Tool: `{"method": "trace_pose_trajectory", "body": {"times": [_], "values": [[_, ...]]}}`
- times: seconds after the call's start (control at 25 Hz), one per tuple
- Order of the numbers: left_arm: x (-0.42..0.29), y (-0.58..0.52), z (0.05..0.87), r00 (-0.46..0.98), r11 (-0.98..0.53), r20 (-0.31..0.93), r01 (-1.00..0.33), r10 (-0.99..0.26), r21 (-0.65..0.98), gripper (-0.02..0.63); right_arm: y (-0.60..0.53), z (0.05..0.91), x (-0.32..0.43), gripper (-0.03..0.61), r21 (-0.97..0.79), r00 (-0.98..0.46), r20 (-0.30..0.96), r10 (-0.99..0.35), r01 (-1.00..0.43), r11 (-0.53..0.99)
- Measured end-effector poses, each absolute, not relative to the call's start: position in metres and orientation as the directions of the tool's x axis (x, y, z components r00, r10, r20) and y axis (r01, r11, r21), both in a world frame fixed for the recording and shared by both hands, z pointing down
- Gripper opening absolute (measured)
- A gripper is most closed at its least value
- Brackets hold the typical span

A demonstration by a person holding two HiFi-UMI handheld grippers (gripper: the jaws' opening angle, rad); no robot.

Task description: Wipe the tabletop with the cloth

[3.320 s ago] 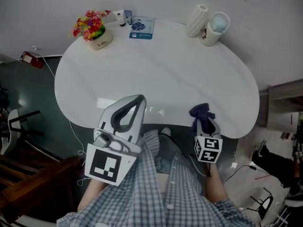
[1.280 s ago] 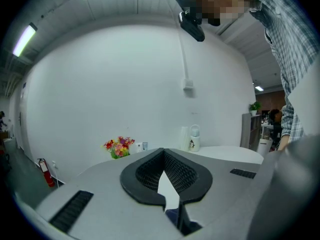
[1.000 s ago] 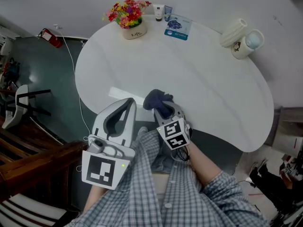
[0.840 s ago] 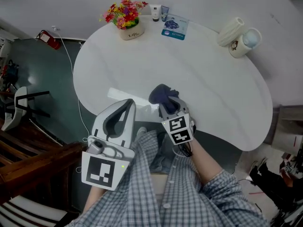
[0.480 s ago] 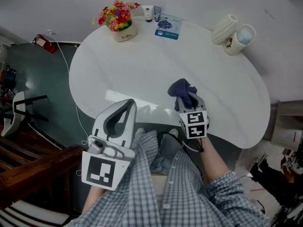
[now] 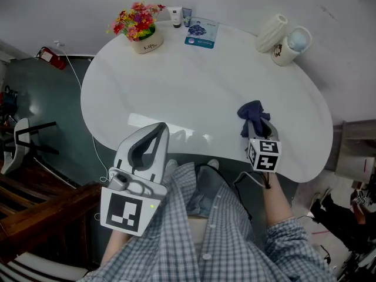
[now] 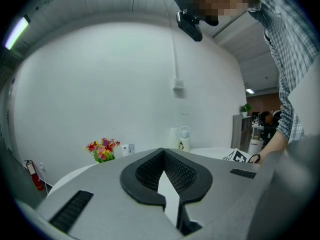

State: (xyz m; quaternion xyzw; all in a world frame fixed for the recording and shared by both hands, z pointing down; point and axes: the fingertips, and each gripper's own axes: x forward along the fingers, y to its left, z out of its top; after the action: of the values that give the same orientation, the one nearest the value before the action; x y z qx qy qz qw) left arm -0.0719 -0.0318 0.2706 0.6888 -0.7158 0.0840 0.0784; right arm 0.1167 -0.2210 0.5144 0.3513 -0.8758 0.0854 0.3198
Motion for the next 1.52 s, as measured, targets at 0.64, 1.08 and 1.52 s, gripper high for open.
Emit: {"method": "trace_pose_trajectory", "body": {"times": [0.64, 1.08, 1.52], "values": [[-0.035, -0.052, 0.273, -0.088, 0.09, 0.215, -0.996, -0.973, -0.002, 0.002, -0.27, 0.516, 0.158, 0.106, 0.083, -0.511, 0.647, -0.566, -0.691, 0.718], [-0.027, -0.057, 0.273, -0.185, 0.19, 0.214, -0.982, -0.959, 0.005, 0.002, -0.275, 0.515, 0.093, 0.106, 0.078, -0.597, 0.624, -0.505, -0.595, 0.8], [-0.065, -0.059, 0.274, -0.196, 0.203, 0.237, -0.979, -0.951, 0.004, 0.002, -0.253, 0.511, 0.001, 0.106, 0.068, -0.663, 0.62, -0.42, -0.488, 0.87]]}}
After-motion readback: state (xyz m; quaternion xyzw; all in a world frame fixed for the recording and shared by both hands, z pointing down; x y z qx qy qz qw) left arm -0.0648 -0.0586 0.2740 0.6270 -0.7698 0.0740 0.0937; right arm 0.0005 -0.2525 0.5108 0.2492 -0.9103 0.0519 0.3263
